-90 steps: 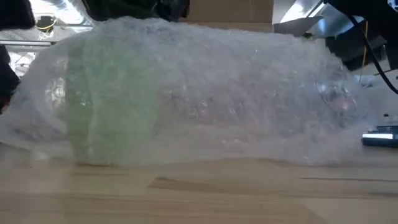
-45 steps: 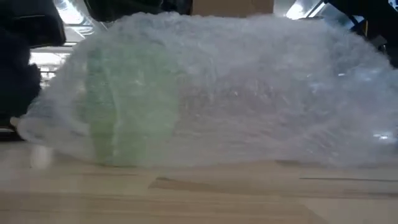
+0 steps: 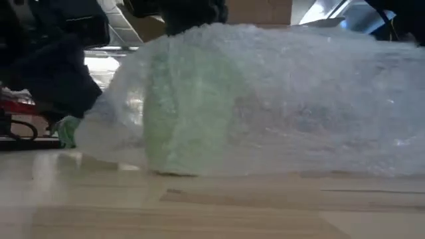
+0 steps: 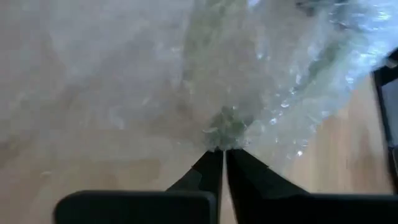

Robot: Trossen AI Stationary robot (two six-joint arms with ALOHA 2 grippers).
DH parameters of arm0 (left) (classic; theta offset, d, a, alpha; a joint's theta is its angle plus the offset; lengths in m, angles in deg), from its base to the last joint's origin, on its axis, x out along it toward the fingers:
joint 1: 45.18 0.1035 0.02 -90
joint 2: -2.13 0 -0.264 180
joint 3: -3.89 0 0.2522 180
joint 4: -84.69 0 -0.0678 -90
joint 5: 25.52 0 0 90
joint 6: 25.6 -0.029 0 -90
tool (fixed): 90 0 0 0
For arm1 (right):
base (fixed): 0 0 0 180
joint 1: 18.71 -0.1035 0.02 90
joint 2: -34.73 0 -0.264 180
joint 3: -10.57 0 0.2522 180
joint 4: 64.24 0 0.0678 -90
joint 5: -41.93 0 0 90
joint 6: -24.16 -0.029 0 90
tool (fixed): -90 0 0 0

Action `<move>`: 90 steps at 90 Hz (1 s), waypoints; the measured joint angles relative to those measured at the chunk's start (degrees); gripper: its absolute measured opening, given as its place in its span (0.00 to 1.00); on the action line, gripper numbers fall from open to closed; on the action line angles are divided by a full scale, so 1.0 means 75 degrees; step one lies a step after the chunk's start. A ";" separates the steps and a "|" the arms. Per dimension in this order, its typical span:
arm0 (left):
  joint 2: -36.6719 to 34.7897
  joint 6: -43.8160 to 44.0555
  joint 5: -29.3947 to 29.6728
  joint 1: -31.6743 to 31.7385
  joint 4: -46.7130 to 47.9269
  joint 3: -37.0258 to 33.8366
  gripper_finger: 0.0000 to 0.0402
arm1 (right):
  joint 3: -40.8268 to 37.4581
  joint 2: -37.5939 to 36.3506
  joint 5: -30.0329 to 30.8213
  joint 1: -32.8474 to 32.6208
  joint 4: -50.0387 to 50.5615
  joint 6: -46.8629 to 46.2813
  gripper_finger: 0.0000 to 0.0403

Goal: Wrap mug
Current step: Wrap the green mug in bubble wrap

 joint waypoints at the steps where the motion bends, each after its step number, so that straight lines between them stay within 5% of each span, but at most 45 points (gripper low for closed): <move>1: 0.0000 -0.0014 -0.0003 0.0018 0.0000 0.0000 0.00 | 0.0000 0.0000 0.0017 -0.0008 0.0002 0.0000 0.00; 45: 0.1096 -0.0206 -0.0629 0.0403 -0.1387 0.0015 0.00 | -0.0756 0.0087 -0.0086 -0.0054 -0.0702 -0.0092 0.00; 90: -0.0499 -0.1238 -0.0280 -0.0107 -0.0717 0.0009 0.00 | -0.0778 0.0062 -0.0300 -0.0055 -0.1169 0.0248 0.00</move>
